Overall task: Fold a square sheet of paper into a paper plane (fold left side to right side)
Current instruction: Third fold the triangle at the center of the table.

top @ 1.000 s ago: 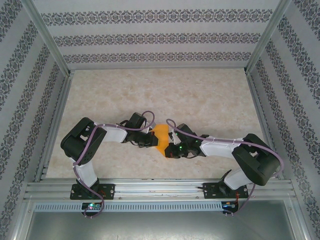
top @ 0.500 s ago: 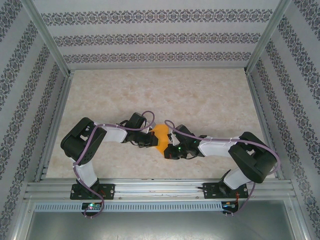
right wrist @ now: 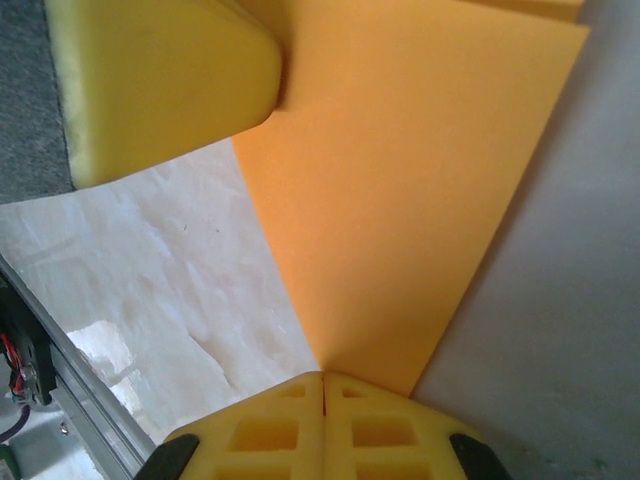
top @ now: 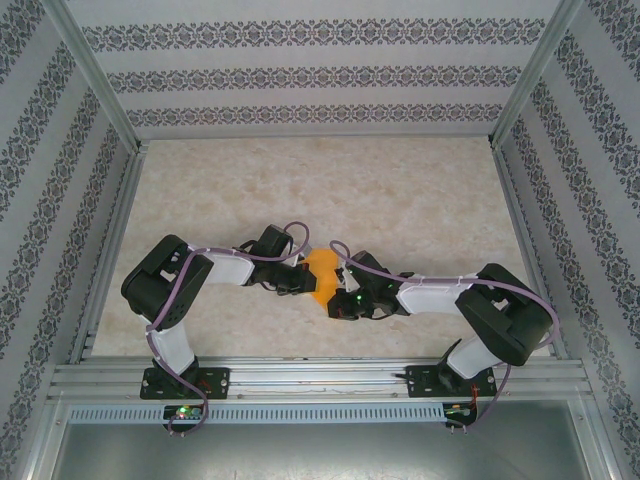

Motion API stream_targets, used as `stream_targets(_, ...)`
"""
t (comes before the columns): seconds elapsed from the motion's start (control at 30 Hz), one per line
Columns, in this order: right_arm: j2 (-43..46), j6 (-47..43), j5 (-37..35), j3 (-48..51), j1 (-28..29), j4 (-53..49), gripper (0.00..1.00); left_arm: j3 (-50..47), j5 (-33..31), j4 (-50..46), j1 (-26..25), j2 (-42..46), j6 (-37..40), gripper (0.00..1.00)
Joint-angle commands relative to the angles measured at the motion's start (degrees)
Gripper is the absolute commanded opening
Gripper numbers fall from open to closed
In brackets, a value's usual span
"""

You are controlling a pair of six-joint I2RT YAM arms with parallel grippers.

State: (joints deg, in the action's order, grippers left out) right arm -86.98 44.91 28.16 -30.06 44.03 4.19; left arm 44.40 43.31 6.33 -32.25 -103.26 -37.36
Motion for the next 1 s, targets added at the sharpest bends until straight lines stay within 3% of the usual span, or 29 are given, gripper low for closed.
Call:
stream_targets(0.0,2.07,0.80,-0.13,3.40,0.70,-4.00,0.00,-0.28,-6.30,-5.29,-0.54,-3.51,1.14,0.00)
stream_targets(0.47,15.74,-0.32,2.16,3.83,-0.68,-6.78,0.00,0.07,-5.97,-5.23,-0.56,-2.90,0.87,0.00)
stream_targets(0.97,1.66,-0.70,-3.40,-4.11,0.61,-2.36,0.00,-0.28,-5.60,-4.40,-0.58,-2.72,0.45,0.00)
